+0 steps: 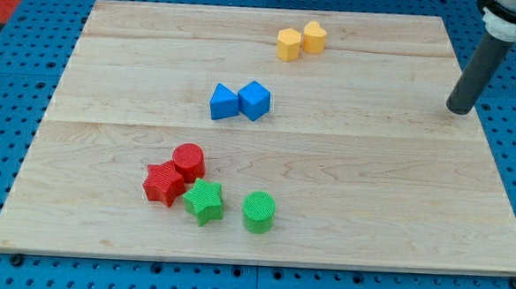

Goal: Push the yellow blocks towards the blue blocks

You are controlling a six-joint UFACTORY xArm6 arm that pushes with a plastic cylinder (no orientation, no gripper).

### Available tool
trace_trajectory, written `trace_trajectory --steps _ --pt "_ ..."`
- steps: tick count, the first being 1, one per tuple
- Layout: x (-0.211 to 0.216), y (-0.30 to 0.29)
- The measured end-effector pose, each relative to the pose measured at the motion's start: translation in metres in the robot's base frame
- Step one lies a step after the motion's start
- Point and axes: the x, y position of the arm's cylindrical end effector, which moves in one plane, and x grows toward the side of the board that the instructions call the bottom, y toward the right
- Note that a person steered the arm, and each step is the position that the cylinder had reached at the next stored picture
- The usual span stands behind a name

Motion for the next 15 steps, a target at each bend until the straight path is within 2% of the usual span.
trace_trajectory --steps 1,2,3,4,5,6,7,8,9,10,11,12,14,15 --pt "-0.016 0.010" --pt "-0.069 0.014" --pt "-0.128 -0.032" --pt "-0.159 -0.086" --pt "-0.151 -0.122" --pt "-0.151 -0.194" --pt "-0.123 -0.257" --pt "-0.079 -0.285" --pt "-0.059 -0.291" --pt "-0.078 -0.293" --pt "-0.085 -0.274" --pt "-0.083 -0.226" --pt "-0.054 -0.211" --pt "-0.052 -0.241"
